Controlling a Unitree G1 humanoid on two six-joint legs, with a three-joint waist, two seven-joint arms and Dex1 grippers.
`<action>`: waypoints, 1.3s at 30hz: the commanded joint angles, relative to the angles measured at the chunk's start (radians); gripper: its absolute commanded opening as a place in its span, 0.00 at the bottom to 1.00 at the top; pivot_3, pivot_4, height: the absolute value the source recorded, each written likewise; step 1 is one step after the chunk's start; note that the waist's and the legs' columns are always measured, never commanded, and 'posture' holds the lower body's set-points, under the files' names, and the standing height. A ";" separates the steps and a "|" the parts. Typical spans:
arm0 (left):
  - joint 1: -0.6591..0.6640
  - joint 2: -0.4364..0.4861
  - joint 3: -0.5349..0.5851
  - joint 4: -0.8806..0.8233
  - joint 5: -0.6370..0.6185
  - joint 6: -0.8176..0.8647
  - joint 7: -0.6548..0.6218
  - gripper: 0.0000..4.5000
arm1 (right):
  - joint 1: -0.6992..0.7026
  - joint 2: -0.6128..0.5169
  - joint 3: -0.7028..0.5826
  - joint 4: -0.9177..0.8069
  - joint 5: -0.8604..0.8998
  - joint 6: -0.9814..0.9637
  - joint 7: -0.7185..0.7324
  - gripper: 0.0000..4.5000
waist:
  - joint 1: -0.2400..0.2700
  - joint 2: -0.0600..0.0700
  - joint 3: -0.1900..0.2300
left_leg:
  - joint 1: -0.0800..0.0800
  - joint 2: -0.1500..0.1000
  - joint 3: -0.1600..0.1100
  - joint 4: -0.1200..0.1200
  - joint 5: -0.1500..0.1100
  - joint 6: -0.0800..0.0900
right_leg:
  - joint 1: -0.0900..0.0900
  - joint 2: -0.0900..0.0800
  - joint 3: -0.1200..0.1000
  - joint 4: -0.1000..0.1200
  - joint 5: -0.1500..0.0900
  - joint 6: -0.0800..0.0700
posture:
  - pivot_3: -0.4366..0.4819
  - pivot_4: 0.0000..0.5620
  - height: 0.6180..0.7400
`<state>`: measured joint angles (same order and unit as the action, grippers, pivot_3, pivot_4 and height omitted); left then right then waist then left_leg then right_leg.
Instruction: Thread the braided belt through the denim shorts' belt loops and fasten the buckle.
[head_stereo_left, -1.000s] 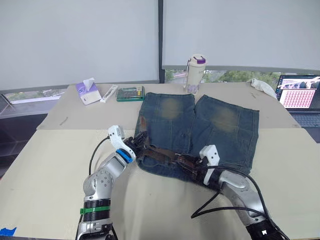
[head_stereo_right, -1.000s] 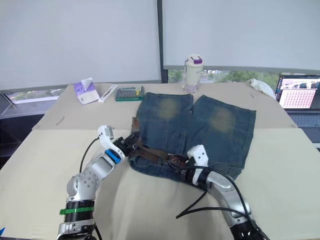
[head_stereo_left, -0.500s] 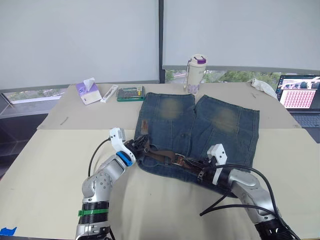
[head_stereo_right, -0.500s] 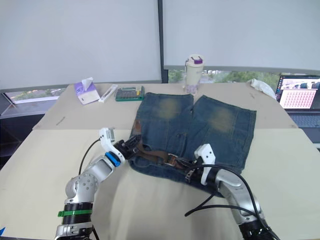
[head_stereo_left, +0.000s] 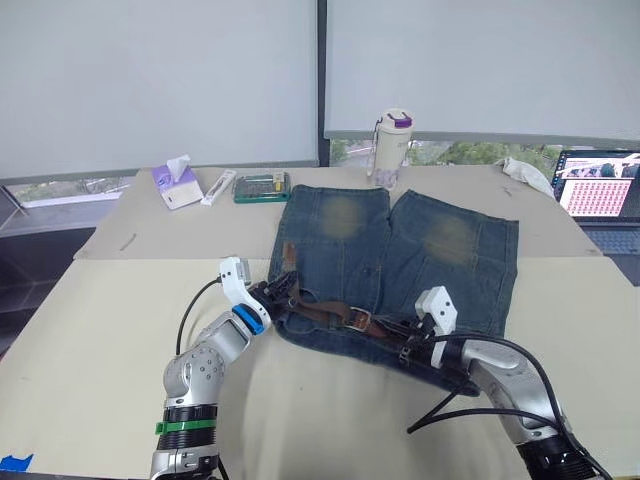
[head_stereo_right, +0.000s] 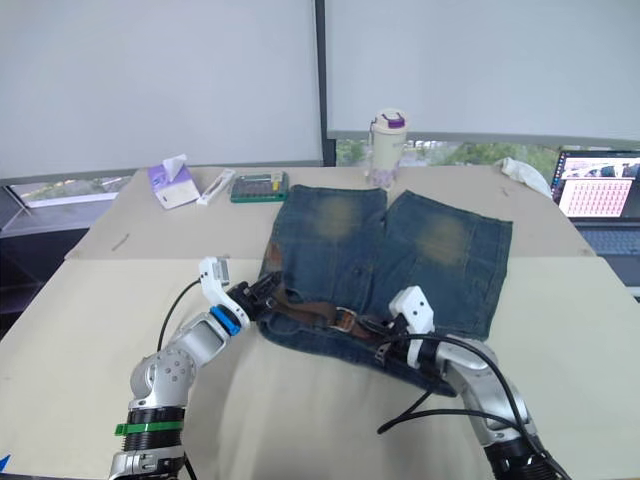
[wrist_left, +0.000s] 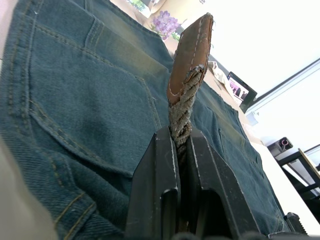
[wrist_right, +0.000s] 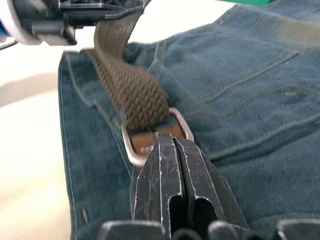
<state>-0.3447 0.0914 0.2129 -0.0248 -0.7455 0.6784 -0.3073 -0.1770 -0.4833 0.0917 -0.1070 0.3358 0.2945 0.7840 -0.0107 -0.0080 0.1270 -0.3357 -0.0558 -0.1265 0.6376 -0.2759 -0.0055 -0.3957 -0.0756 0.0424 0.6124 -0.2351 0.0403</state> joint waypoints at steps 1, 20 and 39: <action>-0.002 -0.001 -0.004 -0.028 0.002 -0.018 -0.009 0.00 | -0.030 0.010 0.012 -0.009 -0.019 -0.015 0.000 0.01 | -0.001 0.000 0.000 | 0.000 0.000 0.000 0.000 0.000 0.000 | 0.000 0.000 0.000 0.000 0.000 0.000 | 0.48 0.27 1.00; 0.020 0.020 0.022 -0.056 -0.001 -0.021 0.008 0.00 | -0.114 0.075 0.064 0.078 -0.089 -0.030 0.008 0.01 | -0.001 0.000 0.000 | 0.000 0.000 0.000 0.000 0.000 0.000 | 0.000 0.000 0.000 0.000 0.000 0.000 | 0.48 0.27 1.00; -0.011 0.045 0.025 -0.049 0.030 -0.088 0.002 0.00 | -0.138 0.034 0.157 0.127 -0.200 0.070 0.020 0.01 | -0.004 0.000 -0.001 | 0.001 0.000 0.000 0.000 0.000 0.000 | 0.000 0.000 0.000 0.000 0.000 0.000 | 0.48 0.27 1.00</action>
<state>-0.3238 0.1235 0.2211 -0.0375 -0.7262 0.6420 -0.2969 -0.3313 -0.4421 0.2155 -0.0080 0.1689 0.3146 0.8035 -0.0151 -0.0077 0.1263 -0.3347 -0.0557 -0.1267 0.6374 -0.2760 -0.0058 -0.3955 -0.0752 0.0424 0.6126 -0.2349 0.0400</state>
